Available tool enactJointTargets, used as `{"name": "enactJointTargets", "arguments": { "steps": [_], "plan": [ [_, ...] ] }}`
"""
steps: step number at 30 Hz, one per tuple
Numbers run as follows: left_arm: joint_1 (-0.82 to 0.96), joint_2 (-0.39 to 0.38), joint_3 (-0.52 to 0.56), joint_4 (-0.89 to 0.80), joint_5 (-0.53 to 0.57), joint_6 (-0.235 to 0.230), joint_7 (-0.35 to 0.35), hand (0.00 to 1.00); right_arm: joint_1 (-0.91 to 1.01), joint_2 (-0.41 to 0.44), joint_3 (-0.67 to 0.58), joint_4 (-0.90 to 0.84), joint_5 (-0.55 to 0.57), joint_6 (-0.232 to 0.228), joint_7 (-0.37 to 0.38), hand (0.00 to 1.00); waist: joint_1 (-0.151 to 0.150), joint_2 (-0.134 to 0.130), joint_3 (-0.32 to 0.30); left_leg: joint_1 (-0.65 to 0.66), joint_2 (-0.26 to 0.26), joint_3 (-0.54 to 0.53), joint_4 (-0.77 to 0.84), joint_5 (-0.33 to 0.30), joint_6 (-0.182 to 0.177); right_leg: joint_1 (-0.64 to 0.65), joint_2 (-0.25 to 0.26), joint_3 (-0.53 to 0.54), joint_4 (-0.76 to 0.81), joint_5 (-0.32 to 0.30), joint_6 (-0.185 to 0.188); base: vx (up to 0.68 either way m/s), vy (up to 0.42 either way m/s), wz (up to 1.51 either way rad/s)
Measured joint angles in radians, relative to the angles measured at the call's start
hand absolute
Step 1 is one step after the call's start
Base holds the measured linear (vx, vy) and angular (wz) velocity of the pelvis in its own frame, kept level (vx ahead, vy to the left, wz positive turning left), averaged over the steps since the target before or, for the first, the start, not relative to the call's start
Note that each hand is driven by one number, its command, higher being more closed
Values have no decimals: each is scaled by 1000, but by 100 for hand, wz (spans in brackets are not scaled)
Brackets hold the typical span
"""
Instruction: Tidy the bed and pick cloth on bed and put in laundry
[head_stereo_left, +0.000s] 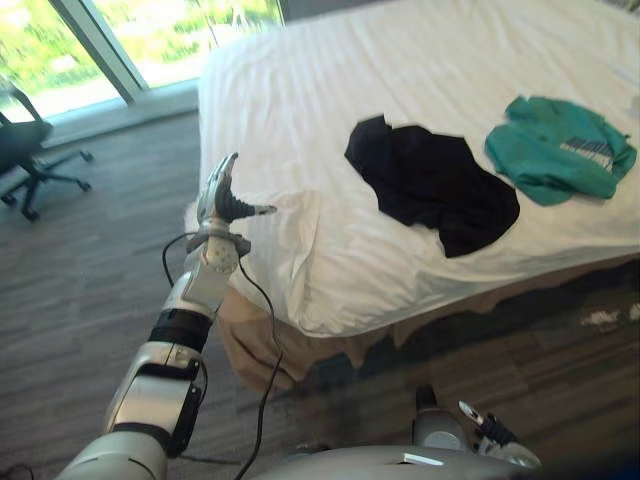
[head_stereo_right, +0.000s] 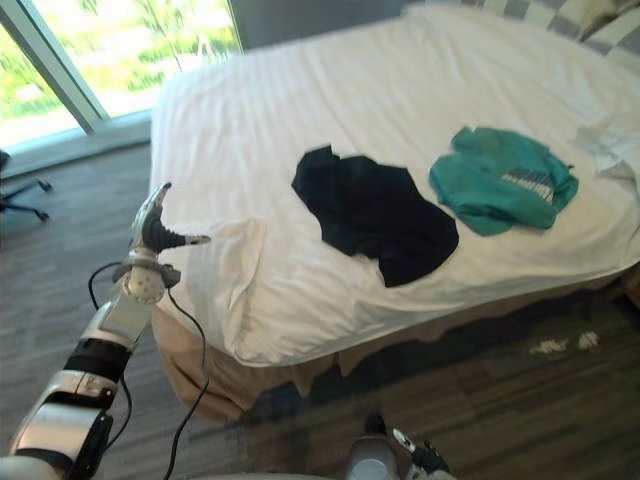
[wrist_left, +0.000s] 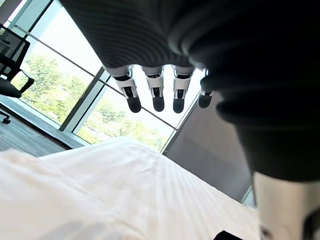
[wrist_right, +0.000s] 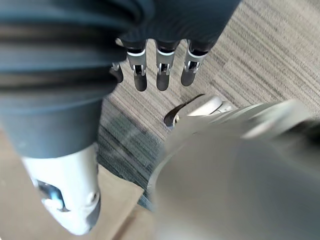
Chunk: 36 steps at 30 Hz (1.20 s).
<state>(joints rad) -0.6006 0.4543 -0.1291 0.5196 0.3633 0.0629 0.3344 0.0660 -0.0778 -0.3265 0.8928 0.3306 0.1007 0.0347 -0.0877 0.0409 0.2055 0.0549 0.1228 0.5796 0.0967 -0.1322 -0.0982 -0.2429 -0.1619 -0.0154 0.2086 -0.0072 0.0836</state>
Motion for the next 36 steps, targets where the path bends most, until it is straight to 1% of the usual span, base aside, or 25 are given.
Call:
{"name": "enactJointTargets", "arguments": {
  "steps": [3, 4, 7, 10, 12, 13, 14, 15, 16, 17, 18, 20, 21, 22, 23, 24, 26, 29, 30, 32, 34, 36],
  "plan": [
    [-99, 0, -27, 25, -2, 44, 19, 0, -42, -4, 6, -66, 31, -19, -1, 0, -3, -1, 57, -65, 20, 22, 67, -15, -9, -56, 2, 12, 21, 0, -1, 41, -9, -2],
    [-118, 0, -28, 25, -2, 48, 23, 0, -47, -4, 12, -81, 39, -22, -1, 0, -3, -2, 64, -79, 27, 27, 86, -18, -10, -71, 3, 15, 26, 0, -2, 62, 6, -9],
    [-208, 0, -30, 25, -20, 83, 36, 0, -78, -4, 39, -131, 63, -25, 1, 0, -7, -4, 127, -130, 62, 47, 190, -43, -8, -108, 10, 31, 68, -5, -10, 38, 20, -9],
    [-265, 0, -30, 25, -38, 113, 44, 0, -94, -8, 64, -164, 97, -45, 1, 0, -10, -5, 165, -184, 102, 54, 292, -73, -2, -161, 26, 56, 116, -11, -18, -12, 9, -14],
    [-290, 0, -29, 25, -39, 134, 43, 0, -107, -14, 66, -171, 112, -53, 1, 0, -11, -4, 179, -217, 115, 55, 337, -91, 5, -193, 30, 61, 136, -14, -22, -49, 10, -13],
    [-302, 0, -29, 25, -39, 153, 38, 0, -112, -16, 73, -179, 118, -54, 1, 0, -10, -5, 184, -238, 124, 56, 361, -105, 8, -211, 34, 65, 145, -17, -26, -61, 7, -10],
    [-310, -1, -29, 24, -39, 169, 22, 0, -112, -18, 82, -188, 118, -59, 1, 0, -11, -3, 193, -246, 130, 53, 372, -113, 10, -217, 37, 66, 150, -18, -25, -79, 2, -8],
    [-315, -1, -30, 25, -39, 205, -20, 0, -113, -17, 91, -195, 119, -65, 1, 0, -12, -6, 201, -261, 138, 51, 384, -124, 13, -233, 40, 67, 158, -20, -24, -67, 0, -2],
    [-315, -2, -30, 26, -38, 217, -34, 0, -113, -18, 95, -199, 119, -66, 1, 0, -13, -6, 202, -269, 139, 48, 388, -129, 15, -240, 40, 67, 160, -20, -24, -87, -6, 2],
    [-316, -6, -30, 34, -37, 269, -93, 0, -116, -18, 101, -201, 120, -69, 1, 0, -17, -7, 213, -284, 140, 41, 400, -143, 16, -248, 42, 67, 161, -29, -14, -99, -14, 1],
    [-316, -9, -29, 57, -39, 312, -138, 0, -125, -19, 101, -200, 121, -71, 0, 0, -17, -8, 227, -287, 142, 42, 401, -159, 19, -258, 45, 68, 168, -30, -14, -104, -13, -1],
    [-323, -5, -23, 59, -37, 350, -176, 0, -138, -22, 100, -200, 132, -76, 0, 0, -18, -8, 238, -309, 147, 38, 417, -181, 21, -281, 51, 71, 182, -33, -12, -114, -29, -4],
    [-340, -1, -7, 53, -38, 376, -211, 100, -146, -24, 100, -199, 136, -76, -1, 0, -17, -10, 240, -321, 154, 37, 433, -188, 23, -292, 51, 73, 189, -32, -11, -96, -33, -5],
    [-345, 1, 0, 56, -38, 389, -229, 100, -149, -24, 100, -199, 136, -76, 0, 0, -18, -11, 241, -322, 156, 37, 437, -191, 24, -294, 51, 76, 192, -32, -10, -67, -15, -12],
    [-347, 2, 17, 62, -38, 407, -265, 100, -153, -24, 101, -200, 136, -76, 0, 0, -19, -11, 241, -320, 156, 38, 446, -198, 26, -294, 51, 81, 195, -31, -8, -47, 8, -12],
    [-350, 4, 33, 63, -39, 414, -284, 100, -157, -24, 101, -200, 136, -75, 0, 0, -25, -11, 241, -320, 155, 38, 449, -202, 28, -294, 49, 83, 196, -30, -7, -35, 19, -8],
    [-351, 5, 61, 63, -51, 414, -284, 100, -158, -24, 101, -199, 136, -74, -1, 0, -31, -11, 241, -321, 150, 39, 448, -202, 28, -295, 45, 85, 196, -29, -5, 0, 0, 0],
    [-354, 11, 102, 64, -104, 410, -283, 100, -166, -25, 101, -198, 136, -74, -1, 0, -31, -11, 241, -320, 138, 41, 437, -198, 31, -301, 39, 86, 197, -29, -5, 36, 13, 2],
    [-354, 14, 113, 68, -120, 403, -275, 100, -174, -26, 101, -197, 136, -74, -2, 0, -32, -10, 241, -318, 131, 42, 428, -194, 32, -303, 35, 87, 197, -29, -4, 48, 7, 4],
    [-350, 16, 122, 85, -169, 378, -230, 100, -189, -26, 101, -197, 135, -76, -2, 0, -32, -10, 240, -314, 119, 42, 417, -189, 33, -303, 30, 87, 197, -29, -4, 55, 16, 5],
    [-336, 17, 132, 93, -200, 338, -188, 100, -191, -27, 102, -197, 133, -87, -2, 0, -32, -9, 240, -309, 104, 41, 398, -177, 34, -301, 20, 87, 193, -28, -3, 40, 3, 6],
    [-305, 18, 132, 93, -220, 306, -161, 100, -190, -28, 103, -193, 127, -87, -2, 0, -33, -9, 240, -294, 101, 42, 389, -174, 34, -290, 18, 87, 191, -28, -3, 49, -6, -1]
  ]
}}
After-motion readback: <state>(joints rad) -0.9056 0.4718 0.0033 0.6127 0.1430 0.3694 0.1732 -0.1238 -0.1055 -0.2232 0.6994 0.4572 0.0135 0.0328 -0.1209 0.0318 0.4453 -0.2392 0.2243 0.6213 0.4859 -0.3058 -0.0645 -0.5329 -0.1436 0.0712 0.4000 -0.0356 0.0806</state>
